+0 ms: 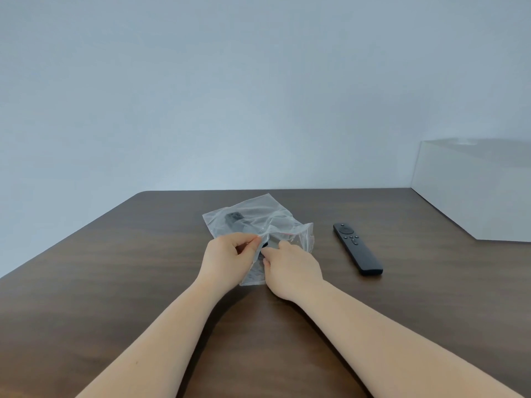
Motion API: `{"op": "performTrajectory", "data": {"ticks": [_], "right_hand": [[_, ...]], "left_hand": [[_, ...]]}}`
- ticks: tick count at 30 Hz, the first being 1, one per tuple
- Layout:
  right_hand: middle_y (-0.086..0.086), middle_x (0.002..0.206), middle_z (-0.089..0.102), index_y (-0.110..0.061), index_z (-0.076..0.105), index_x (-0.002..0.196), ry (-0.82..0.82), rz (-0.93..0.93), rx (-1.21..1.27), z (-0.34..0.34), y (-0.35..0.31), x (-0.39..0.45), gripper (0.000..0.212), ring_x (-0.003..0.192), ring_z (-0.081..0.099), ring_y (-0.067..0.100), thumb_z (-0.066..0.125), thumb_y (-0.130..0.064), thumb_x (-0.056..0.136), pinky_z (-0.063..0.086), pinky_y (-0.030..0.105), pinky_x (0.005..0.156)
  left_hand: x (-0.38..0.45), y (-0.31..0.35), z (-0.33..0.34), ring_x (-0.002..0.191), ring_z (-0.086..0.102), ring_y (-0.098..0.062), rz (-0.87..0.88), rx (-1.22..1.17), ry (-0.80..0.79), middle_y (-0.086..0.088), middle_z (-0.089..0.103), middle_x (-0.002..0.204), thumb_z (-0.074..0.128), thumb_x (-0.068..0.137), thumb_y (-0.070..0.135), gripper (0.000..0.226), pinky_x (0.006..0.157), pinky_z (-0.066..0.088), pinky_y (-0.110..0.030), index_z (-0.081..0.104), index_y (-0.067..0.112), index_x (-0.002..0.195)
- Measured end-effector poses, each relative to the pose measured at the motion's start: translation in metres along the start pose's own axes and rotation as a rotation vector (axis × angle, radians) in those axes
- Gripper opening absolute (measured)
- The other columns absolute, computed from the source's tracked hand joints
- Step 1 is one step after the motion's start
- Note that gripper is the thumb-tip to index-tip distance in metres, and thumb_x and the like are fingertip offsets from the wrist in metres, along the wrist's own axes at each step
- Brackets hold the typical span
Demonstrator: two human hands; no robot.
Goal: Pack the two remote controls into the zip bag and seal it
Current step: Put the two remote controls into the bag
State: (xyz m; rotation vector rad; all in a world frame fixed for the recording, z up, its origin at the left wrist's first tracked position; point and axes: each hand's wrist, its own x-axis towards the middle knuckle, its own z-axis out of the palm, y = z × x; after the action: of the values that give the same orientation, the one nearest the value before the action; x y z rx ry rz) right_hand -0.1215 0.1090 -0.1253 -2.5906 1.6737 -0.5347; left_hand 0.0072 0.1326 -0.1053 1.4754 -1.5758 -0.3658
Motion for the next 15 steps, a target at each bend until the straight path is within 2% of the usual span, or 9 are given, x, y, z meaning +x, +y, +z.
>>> {"op": "performTrajectory", "data": {"ticks": [3,5,7,9,11,13,15], "right_hand": [[0.012,0.110,0.052,-0.024,0.048,0.124,-0.047,0.004,-0.035,-0.001,0.001,0.003,0.033,0.101,0.052,0.032,0.033,-0.024,0.095,0.038,0.036,0.069],[0.013,0.113,0.051,-0.028,0.042,0.131,-0.072,0.016,-0.054,-0.003,0.001,0.003,0.038,0.105,0.050,0.033,0.033,-0.023,0.094,0.037,0.036,0.070],[0.012,0.111,0.051,-0.028,0.042,0.130,-0.068,0.023,-0.044,-0.005,0.004,0.001,0.037,0.104,0.051,0.033,0.033,-0.024,0.094,0.038,0.036,0.070],[0.009,0.099,0.051,-0.020,0.054,0.115,-0.050,-0.002,0.021,-0.011,0.010,-0.005,0.028,0.100,0.053,0.030,0.035,-0.024,0.095,0.044,0.036,0.071],[0.004,0.092,0.052,-0.017,0.064,0.097,-0.030,-0.041,0.143,-0.022,0.019,-0.012,0.027,0.093,0.054,0.027,0.039,-0.026,0.094,0.048,0.037,0.074],[0.002,0.087,0.055,-0.016,0.066,0.082,0.052,-0.050,0.203,-0.036,0.028,-0.018,0.026,0.086,0.054,0.024,0.044,-0.026,0.092,0.049,0.037,0.073],[0.000,0.081,0.057,-0.015,0.065,0.076,0.171,0.003,0.238,-0.049,0.037,-0.021,0.026,0.081,0.054,0.021,0.046,-0.027,0.091,0.049,0.036,0.070]], "left_hand": [[0.002,-0.001,0.001,0.056,0.054,-0.012,0.000,0.004,-0.006,0.000,0.065,0.059,0.057,0.088,0.028,0.018,0.065,0.050,-0.025,0.074,0.022,0.084],[0.003,-0.002,0.002,0.055,0.053,-0.009,0.001,-0.003,-0.009,0.006,0.063,0.057,0.057,0.088,0.028,0.017,0.062,0.048,-0.020,0.074,0.024,0.085],[0.002,-0.003,0.003,0.055,0.053,-0.008,0.000,-0.012,-0.004,0.006,0.064,0.057,0.058,0.087,0.028,0.016,0.061,0.046,-0.017,0.074,0.025,0.087],[0.002,-0.005,0.002,0.053,0.052,-0.009,-0.008,-0.021,0.001,-0.003,0.066,0.059,0.059,0.087,0.029,0.015,0.059,0.045,-0.013,0.074,0.027,0.086],[0.002,-0.006,0.002,0.050,0.051,-0.007,-0.019,-0.028,0.009,-0.003,0.065,0.058,0.059,0.087,0.030,0.015,0.055,0.042,-0.007,0.074,0.028,0.085],[0.002,-0.005,0.001,0.049,0.052,-0.007,-0.039,-0.036,0.014,0.002,0.063,0.056,0.059,0.087,0.030,0.015,0.057,0.043,-0.010,0.074,0.027,0.085],[0.001,-0.005,0.001,0.052,0.053,-0.010,-0.049,-0.048,0.011,0.002,0.063,0.057,0.059,0.087,0.029,0.015,0.061,0.045,-0.016,0.074,0.026,0.086]]}}
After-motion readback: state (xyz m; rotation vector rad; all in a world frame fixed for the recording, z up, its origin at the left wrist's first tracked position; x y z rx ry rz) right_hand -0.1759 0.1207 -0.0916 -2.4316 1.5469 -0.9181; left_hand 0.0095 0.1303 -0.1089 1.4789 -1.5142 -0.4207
